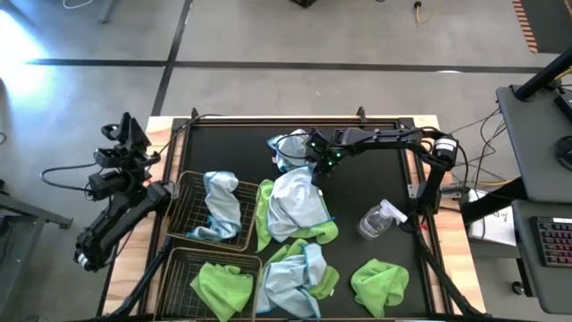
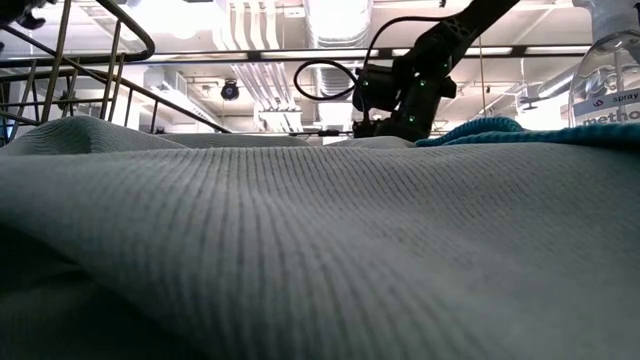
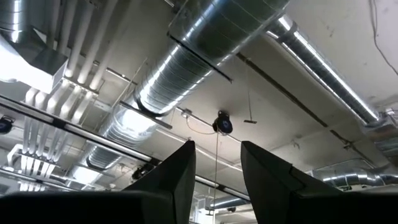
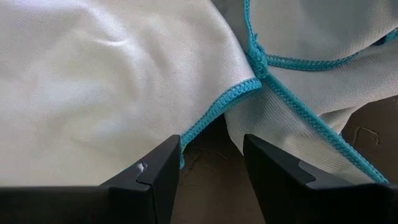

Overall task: Sort microfiber towel by color & place in baskets
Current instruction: Put the top center light blue towel into the top wire basket

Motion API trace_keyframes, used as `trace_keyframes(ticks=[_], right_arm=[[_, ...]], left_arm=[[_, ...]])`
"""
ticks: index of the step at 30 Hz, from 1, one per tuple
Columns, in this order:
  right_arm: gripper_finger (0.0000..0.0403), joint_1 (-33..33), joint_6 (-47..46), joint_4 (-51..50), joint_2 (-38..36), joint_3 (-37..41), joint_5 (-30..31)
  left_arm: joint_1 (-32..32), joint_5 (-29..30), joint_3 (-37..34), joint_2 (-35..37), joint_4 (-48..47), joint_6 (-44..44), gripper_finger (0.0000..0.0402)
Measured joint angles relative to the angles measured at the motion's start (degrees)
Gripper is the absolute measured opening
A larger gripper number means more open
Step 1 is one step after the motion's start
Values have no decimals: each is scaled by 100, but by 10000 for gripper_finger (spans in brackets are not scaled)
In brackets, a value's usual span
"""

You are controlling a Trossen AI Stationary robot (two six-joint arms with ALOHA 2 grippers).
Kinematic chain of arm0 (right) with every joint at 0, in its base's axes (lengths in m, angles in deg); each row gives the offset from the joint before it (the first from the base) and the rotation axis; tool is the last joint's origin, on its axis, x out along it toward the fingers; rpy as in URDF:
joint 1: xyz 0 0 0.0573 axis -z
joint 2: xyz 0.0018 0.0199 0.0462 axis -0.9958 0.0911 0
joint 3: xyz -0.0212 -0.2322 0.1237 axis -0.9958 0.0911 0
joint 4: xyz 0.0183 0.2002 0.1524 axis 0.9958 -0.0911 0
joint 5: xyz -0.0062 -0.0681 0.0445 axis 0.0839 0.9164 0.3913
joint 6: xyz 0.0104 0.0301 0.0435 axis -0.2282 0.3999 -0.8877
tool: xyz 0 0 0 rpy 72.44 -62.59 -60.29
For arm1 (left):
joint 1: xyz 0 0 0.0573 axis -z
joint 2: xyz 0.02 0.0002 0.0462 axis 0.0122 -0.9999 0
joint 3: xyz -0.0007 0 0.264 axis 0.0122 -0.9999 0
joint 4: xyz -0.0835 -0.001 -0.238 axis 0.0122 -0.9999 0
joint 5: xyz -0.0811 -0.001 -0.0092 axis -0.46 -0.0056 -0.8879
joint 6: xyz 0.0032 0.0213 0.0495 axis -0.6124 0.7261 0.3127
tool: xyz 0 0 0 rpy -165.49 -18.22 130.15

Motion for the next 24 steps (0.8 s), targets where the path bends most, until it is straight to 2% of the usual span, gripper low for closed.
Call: trace_keyframes(ticks=[10, 19, 24], right_arm=[[171, -34, -5, 2, 4, 27, -2], [171, -50, -3, 2, 4, 61, 2], [171, -52, -4, 34, 4, 61, 0]], left_arm=[[0, 63, -1097, 20, 1366, -124, 114], [-4, 351, -1087, 19, 1378, -249, 113], [-4, 562, -1091, 21, 905, -375, 113]])
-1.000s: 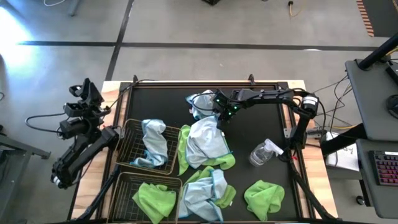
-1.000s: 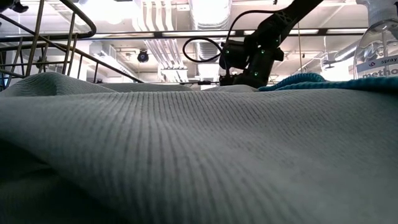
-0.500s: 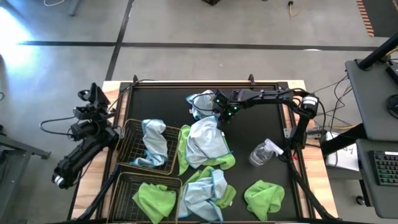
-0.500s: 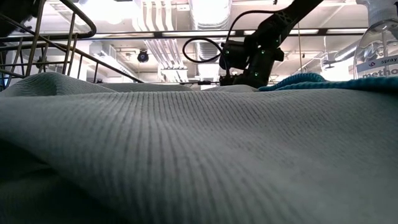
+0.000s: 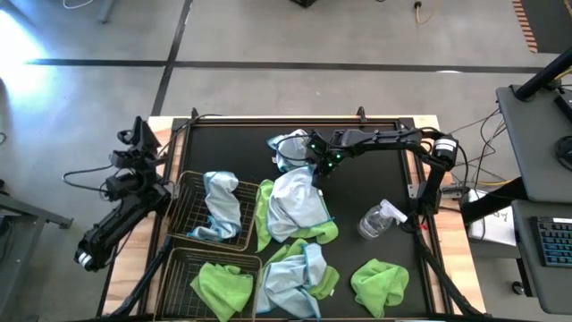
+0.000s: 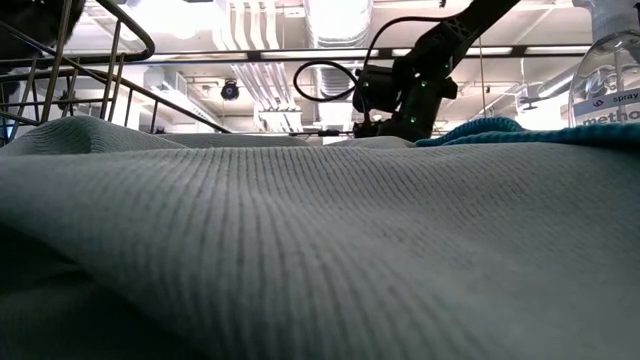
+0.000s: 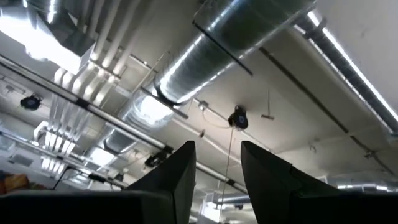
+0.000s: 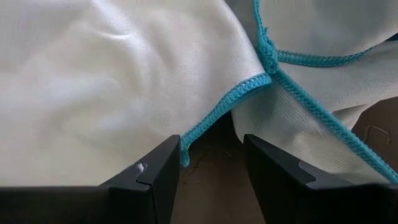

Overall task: Sort microfiber towel by color & place in baskets
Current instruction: Put the top center light blue towel into the top wire basket

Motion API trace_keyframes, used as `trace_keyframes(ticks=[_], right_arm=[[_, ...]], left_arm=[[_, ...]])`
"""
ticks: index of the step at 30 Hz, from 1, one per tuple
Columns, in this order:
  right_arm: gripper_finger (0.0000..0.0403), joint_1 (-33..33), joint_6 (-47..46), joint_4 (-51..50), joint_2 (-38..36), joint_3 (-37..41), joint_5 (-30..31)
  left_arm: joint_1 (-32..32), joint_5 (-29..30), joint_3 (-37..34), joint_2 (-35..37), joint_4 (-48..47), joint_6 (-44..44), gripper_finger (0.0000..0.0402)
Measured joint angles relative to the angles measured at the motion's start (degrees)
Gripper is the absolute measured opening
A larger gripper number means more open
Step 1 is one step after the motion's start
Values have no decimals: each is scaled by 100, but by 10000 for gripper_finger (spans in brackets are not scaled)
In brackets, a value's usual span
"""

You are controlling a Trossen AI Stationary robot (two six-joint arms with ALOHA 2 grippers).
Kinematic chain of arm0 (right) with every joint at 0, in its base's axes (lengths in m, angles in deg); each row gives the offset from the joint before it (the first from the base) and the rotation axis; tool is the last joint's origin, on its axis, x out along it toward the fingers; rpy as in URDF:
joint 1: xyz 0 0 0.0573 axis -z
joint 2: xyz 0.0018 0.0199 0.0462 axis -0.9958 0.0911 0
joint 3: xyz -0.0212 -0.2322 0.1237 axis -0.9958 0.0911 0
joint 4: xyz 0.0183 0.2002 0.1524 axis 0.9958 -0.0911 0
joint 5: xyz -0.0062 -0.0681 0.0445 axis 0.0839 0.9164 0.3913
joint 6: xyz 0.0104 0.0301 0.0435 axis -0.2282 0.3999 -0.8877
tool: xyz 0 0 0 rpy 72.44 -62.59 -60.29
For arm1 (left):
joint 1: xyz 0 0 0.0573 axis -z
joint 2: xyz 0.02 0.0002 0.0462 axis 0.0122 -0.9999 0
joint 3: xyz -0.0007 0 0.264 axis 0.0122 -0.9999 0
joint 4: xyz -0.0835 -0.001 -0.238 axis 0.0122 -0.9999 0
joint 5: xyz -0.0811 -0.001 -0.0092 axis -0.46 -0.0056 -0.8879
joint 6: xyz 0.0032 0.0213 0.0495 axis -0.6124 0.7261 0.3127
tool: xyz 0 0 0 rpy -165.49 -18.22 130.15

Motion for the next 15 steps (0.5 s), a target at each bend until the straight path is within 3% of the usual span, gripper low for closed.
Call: trace_keyframes(ticks=[15], right_arm=[[171, 0, -41, 16, 0, 105, 0]], left_arm=[[0, 96, 0, -4, -2162, -13, 113]])
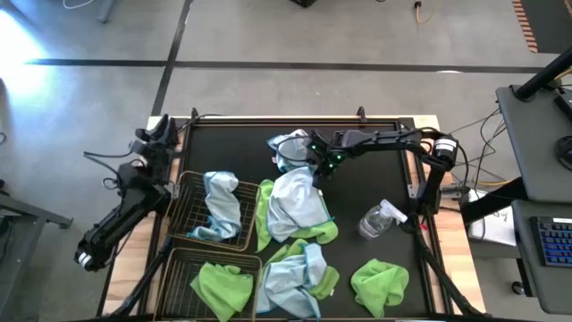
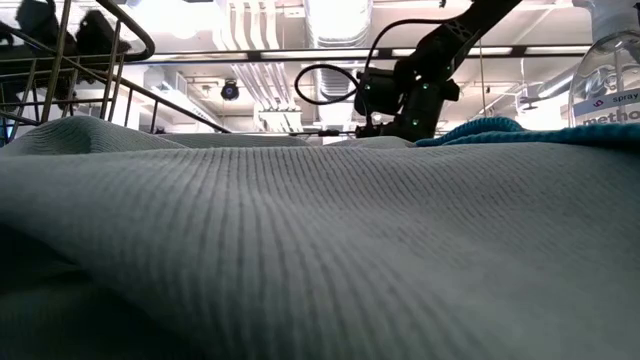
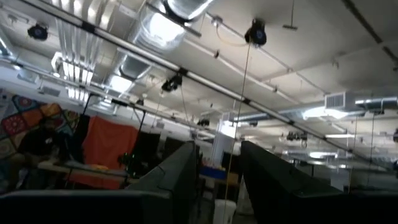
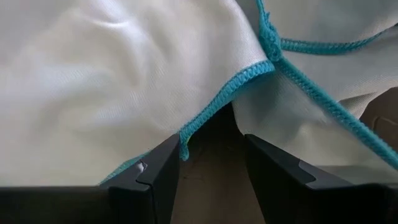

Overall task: Sort microfiber towel by color & place in baskets
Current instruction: Put the top center light blue towel into the top wire basket

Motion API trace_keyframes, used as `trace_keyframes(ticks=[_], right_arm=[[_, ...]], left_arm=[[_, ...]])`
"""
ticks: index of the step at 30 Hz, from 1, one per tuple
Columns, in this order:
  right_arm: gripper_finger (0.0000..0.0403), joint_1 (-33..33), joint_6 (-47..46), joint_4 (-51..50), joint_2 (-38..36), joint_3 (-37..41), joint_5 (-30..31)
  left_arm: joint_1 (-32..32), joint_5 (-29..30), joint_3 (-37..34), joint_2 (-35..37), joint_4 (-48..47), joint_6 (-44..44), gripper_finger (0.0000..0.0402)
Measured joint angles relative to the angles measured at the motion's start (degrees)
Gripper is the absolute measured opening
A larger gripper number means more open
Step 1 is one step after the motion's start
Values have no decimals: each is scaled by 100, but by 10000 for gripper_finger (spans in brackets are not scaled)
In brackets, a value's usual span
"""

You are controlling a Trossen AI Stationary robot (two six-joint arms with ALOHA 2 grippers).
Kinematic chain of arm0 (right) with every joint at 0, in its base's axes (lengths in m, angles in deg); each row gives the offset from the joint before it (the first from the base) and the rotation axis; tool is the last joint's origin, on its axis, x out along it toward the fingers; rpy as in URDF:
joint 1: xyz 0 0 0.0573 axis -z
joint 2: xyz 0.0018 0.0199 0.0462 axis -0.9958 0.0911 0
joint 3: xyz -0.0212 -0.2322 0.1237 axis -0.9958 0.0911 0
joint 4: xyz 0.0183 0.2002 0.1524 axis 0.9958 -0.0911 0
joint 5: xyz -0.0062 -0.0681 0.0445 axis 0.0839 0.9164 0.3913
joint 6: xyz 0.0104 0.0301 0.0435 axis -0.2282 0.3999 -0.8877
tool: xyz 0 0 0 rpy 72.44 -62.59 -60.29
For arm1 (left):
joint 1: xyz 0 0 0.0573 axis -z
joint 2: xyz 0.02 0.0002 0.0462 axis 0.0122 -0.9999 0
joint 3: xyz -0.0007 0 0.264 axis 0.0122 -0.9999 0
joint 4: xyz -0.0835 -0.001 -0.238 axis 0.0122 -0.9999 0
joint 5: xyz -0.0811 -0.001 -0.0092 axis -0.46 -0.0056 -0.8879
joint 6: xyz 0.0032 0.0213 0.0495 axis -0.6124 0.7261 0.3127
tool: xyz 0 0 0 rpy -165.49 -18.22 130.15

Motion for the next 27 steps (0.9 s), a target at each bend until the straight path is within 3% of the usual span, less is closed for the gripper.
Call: trace_keyframes(ticks=[27], right_arm=[[171, 0, -2, 108, 0, 260, 1]], left_arm=[[2, -10, -4, 2, -3303, 0, 113]])
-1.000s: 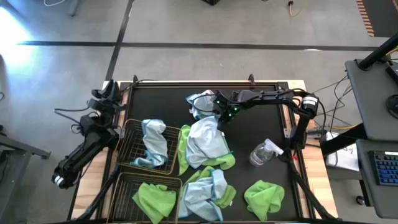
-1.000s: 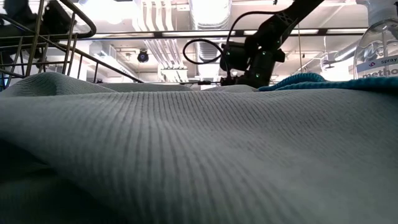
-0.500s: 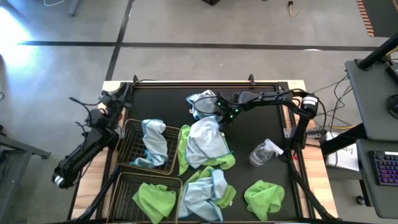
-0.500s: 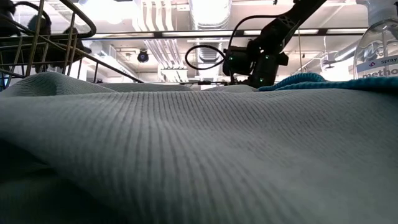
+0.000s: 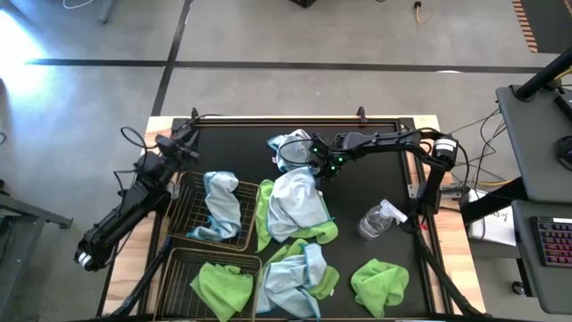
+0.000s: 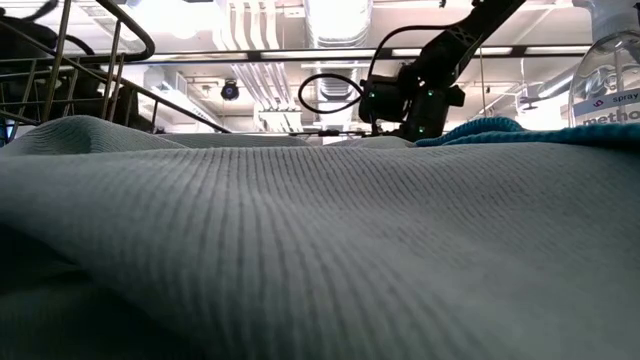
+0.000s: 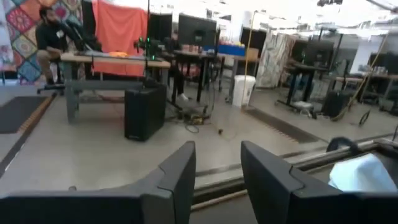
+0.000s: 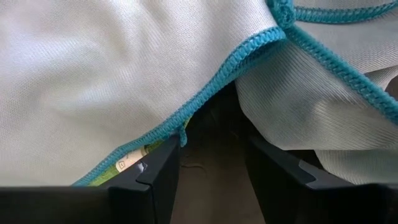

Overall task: Sort microfiber towel by color & place in baskets
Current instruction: Put the top center light blue towel into the top wire basket

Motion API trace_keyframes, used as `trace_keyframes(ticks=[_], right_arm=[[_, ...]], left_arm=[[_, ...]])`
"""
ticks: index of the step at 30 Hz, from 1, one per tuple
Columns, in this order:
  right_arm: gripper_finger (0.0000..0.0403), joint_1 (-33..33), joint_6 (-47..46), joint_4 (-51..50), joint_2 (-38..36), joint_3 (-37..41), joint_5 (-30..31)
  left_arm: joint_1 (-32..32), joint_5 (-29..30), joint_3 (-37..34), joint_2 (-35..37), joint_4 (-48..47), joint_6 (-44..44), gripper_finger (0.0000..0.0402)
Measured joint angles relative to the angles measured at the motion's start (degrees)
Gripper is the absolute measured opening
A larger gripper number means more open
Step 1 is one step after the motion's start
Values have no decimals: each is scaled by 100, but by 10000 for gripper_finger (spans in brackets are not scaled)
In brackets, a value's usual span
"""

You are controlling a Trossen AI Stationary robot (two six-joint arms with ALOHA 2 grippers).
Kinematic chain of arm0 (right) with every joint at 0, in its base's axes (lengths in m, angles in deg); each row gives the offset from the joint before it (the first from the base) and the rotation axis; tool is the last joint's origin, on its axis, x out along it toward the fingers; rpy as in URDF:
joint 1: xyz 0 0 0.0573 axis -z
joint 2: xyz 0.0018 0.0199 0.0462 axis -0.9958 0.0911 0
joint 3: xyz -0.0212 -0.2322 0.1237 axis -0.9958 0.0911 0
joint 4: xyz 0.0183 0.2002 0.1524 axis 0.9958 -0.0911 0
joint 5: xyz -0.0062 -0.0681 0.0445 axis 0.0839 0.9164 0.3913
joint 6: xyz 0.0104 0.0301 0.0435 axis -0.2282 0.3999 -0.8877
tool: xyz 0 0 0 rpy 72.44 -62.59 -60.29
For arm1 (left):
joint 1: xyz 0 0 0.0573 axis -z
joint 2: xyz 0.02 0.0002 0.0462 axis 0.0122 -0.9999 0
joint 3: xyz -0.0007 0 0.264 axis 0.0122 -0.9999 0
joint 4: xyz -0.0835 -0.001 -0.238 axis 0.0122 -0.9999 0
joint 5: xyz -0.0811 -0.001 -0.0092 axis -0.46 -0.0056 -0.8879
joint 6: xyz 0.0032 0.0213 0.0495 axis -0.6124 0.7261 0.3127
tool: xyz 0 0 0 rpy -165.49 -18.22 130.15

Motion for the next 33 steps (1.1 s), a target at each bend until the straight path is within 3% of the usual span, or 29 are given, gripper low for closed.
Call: trace_keyframes(ticks=[27, 33], right_arm=[[171, 0, 22, 439, 0, 2, -1], [171, -6, 46, 442, 0, 2, -1]], left_arm=[[2, -5, 225, -22, 342, 2, 113], [2, -4, 225, -26, 342, 392, 113]])
